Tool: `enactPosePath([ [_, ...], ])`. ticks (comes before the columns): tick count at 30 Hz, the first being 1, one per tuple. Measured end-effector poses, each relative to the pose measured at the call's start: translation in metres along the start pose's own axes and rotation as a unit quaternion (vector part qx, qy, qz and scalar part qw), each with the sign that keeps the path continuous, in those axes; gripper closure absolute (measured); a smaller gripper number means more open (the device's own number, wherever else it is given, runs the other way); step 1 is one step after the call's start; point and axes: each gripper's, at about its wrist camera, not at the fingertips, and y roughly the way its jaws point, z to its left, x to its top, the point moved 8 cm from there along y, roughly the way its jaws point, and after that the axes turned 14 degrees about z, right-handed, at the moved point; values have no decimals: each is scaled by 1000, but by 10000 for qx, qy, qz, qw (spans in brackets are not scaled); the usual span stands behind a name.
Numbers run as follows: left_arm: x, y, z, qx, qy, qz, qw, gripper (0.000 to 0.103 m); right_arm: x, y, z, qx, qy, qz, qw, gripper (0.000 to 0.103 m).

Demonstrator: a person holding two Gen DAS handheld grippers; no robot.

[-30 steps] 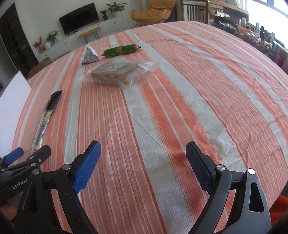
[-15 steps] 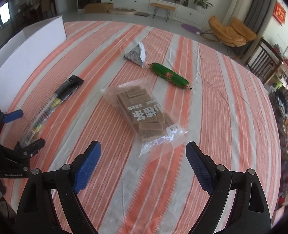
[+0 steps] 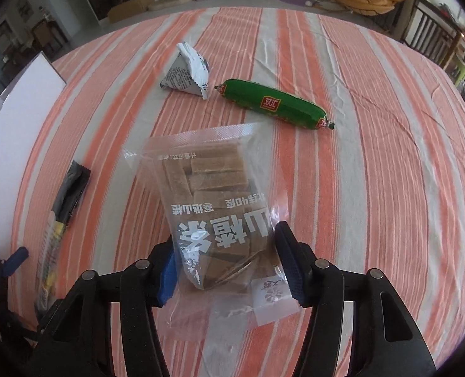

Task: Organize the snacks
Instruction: 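Grasp the clear bag of brown cubes with the right tool and lift it, then carry the wafer-stick packet with the left tool while the right tool carries the bag over the box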

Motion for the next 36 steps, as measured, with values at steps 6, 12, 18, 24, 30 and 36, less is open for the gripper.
enactPosePath([
  [6,3,-10,-13,-162,526,47,9985,66,-79,-21,7,1517,1119,-618,9801,54],
  [12,-7,-28,-11,-755,334,84,9965,83,-141,-38,28,3275,1859,-1260,9178,53],
  [18,-28,-75,-6,-1387,99,-70,9903,84,-165,-49,47,3968,1983,-1464,8842,53],
  [24,-40,-134,-8,-1830,177,-346,9823,84,-175,-59,51,4171,2010,-1589,8720,53],
  [30,-44,-185,1,-2245,115,-624,9724,84,-182,-78,66,4317,1841,-1678,8669,53],
  [36,-47,-217,14,-2462,60,-823,9657,84,-178,-83,89,4492,1666,-1620,8627,53],
])
